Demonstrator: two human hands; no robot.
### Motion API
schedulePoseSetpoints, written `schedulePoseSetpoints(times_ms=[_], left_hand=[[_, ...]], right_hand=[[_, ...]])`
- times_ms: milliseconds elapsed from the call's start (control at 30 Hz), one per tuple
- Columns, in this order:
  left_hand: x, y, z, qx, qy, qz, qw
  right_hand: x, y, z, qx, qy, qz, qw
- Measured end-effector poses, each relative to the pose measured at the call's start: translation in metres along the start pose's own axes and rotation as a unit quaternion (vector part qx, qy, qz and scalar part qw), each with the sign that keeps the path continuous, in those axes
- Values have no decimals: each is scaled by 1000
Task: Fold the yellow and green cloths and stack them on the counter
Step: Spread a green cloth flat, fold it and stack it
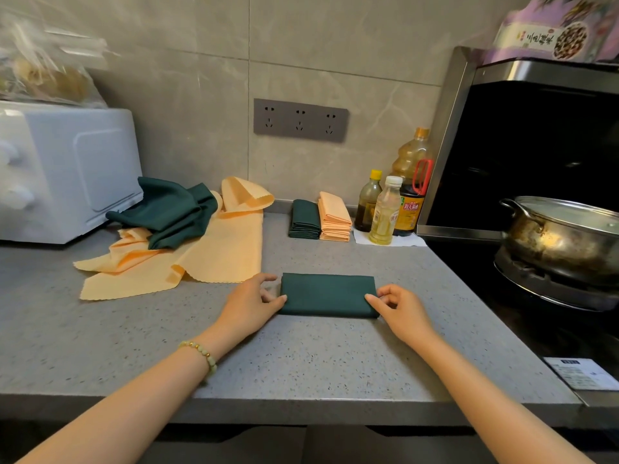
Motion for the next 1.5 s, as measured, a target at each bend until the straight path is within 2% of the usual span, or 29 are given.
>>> schedulePoseSetpoints(times_ms=[100,167,300,433,500,567,667,800,933,1067,1133,1233,1500], left_hand=[[9,-10,-5,80,19,39,996],[16,-21,-8,133,9,26,991],[32,-34,-25,98,51,-18,994],[38,-33,-36,105,16,-25,994],[37,-35,-37,112,3,-23,993],[37,-36,-39,125,-6,-26,992],[35,-38,-42,147,-42,-40,988],[35,-40,-45,153,-66,-45,985],[37,-44,-45,188,-76,-51,978],[25,-52,-49,339,-93,-79,933],[15,-47,-55,384,-48,-75,919],[7,-35,-61,391,45,-36,919],[10,-29,-59,376,87,-34,922]], right_hand=[[9,-2,-8,-66,-14,-30,997],[12,-1,-10,-92,-9,-41,995],[14,3,-12,-101,-3,-53,994],[10,10,-10,-130,6,-55,990],[9,18,-10,-181,-12,-11,983],[9,34,-16,-227,-22,74,971],[14,55,-40,-253,71,153,953],[17,52,-72,-279,207,144,927],[15,45,-80,-282,198,136,929],[15,44,-80,-272,193,139,932],[16,42,-80,-275,195,137,931],[16,40,-82,-285,211,131,926],[19,32,-71,-294,234,143,915]])
Point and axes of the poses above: each hand's wrist, its own x-axis towards the middle knuckle, its own z-axis out of the back of the hand, y = z × x, the point moved 3 cm from there along x, towards the middle knuckle, and after that the axes turned 7 degrees about z, right-handed, at the moved point
